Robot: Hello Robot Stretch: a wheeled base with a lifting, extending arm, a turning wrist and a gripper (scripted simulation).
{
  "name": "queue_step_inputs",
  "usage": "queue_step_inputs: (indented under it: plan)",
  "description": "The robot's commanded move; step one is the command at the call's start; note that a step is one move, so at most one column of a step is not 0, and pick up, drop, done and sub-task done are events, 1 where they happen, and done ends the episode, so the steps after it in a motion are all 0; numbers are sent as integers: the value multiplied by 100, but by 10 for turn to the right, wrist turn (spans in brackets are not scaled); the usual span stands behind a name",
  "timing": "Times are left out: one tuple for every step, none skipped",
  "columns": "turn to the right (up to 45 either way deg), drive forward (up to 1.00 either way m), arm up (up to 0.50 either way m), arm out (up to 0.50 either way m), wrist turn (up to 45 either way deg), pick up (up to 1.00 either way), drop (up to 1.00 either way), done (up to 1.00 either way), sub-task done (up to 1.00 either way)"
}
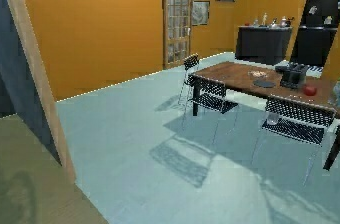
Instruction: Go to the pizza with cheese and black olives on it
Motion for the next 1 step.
queue_step_inputs:
  plan:
    - [-90, 0, 0, 0, 0, 0, 0, 0, 0]
